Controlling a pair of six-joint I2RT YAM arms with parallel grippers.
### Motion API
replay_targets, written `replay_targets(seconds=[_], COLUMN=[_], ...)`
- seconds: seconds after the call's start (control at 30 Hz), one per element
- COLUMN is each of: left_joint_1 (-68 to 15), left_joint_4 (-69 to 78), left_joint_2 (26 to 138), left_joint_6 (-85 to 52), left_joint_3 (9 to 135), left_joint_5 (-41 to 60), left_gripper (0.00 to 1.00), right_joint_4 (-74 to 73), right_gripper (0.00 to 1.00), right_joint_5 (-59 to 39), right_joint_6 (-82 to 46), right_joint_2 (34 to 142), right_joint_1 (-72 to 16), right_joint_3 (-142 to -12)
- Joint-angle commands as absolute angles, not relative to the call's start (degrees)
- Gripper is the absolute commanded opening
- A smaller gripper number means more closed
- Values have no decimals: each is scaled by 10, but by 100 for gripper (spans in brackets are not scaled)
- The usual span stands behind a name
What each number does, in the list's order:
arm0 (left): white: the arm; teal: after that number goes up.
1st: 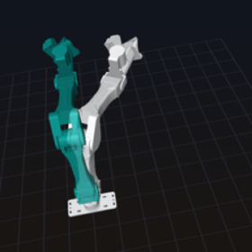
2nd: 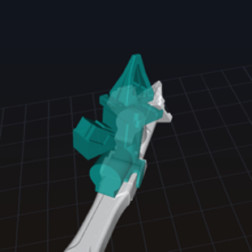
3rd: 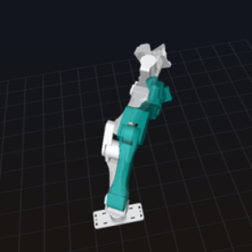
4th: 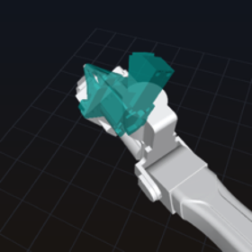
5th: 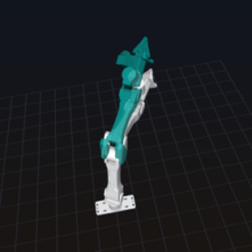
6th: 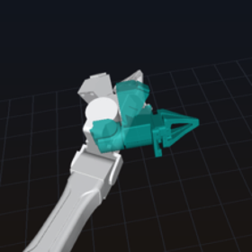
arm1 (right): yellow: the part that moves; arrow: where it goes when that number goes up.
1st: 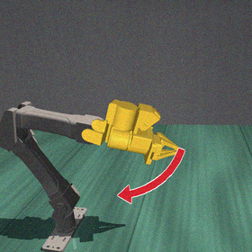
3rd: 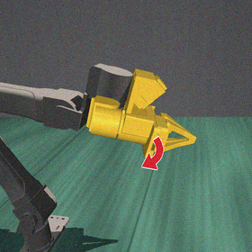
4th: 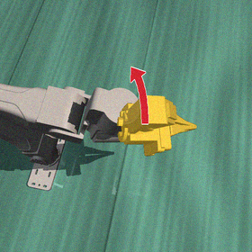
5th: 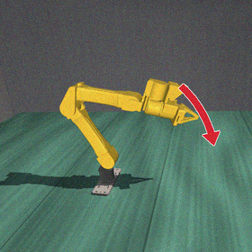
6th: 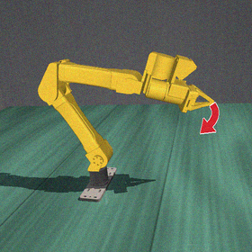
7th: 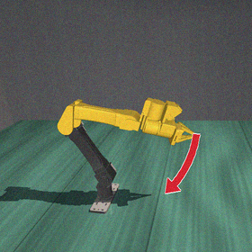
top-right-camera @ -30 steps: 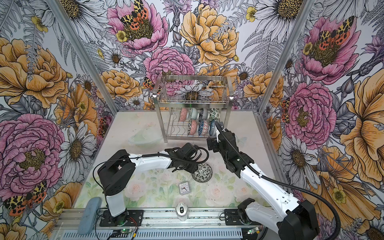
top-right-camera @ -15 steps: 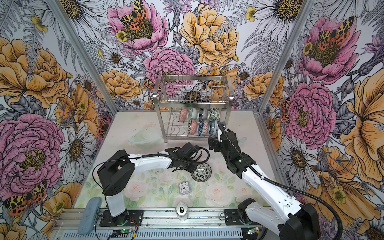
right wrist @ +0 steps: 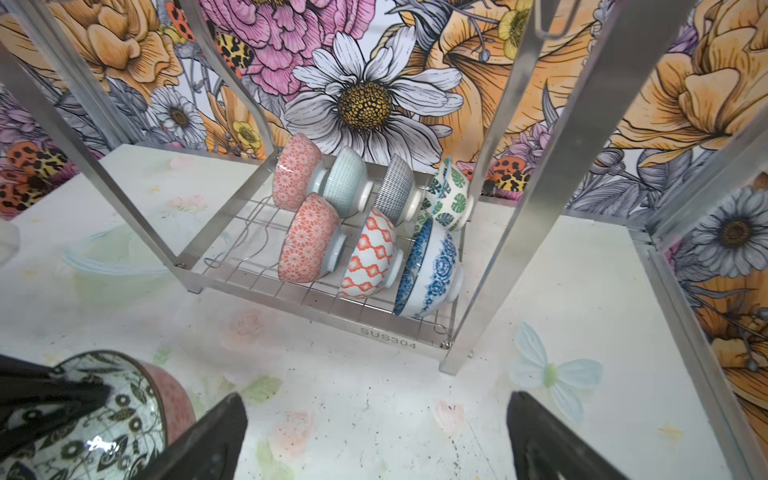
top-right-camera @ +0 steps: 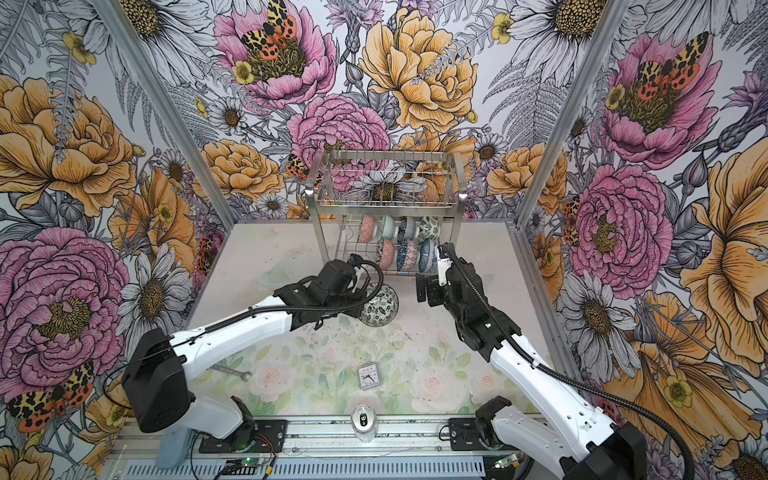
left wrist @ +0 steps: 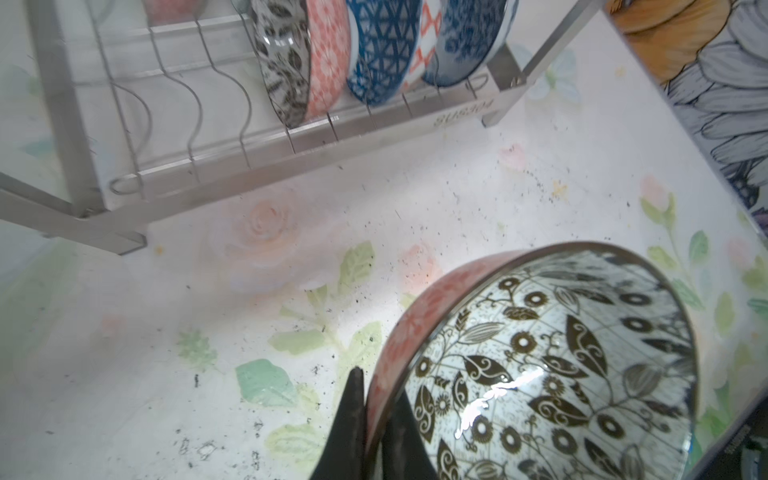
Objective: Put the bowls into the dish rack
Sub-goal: 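Lift the leaf-patterned bowl with the left gripper toward the right gripper, then grasp the bowl with the right gripper while the left holds it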
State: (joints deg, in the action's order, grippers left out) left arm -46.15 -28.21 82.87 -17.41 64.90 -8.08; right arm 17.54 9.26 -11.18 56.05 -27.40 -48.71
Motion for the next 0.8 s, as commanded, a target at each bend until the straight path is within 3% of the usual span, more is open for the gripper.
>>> replay_targets(seconds=[0.0,0.57,0.77], left_joint_1=[-448,-407,-411], left_joint_4=[-243,-155,-144], left_joint_2=[783,762,763], left_joint_6=[-166,-146,-145], left_joint_3=[642,684,691], left_joint_5=[-162,-164,-156], left_gripper=[0,0,0], right_joint_4=[176,90,63], right_gripper=[100,99,89], right_joint_5=[24,-27,-5], right_joint_6=[-151,-253,-299], right_joint_2=[561,677,725], right_joint_1=[-277,-366,-374], right_joint_3=[-530,-608,-616])
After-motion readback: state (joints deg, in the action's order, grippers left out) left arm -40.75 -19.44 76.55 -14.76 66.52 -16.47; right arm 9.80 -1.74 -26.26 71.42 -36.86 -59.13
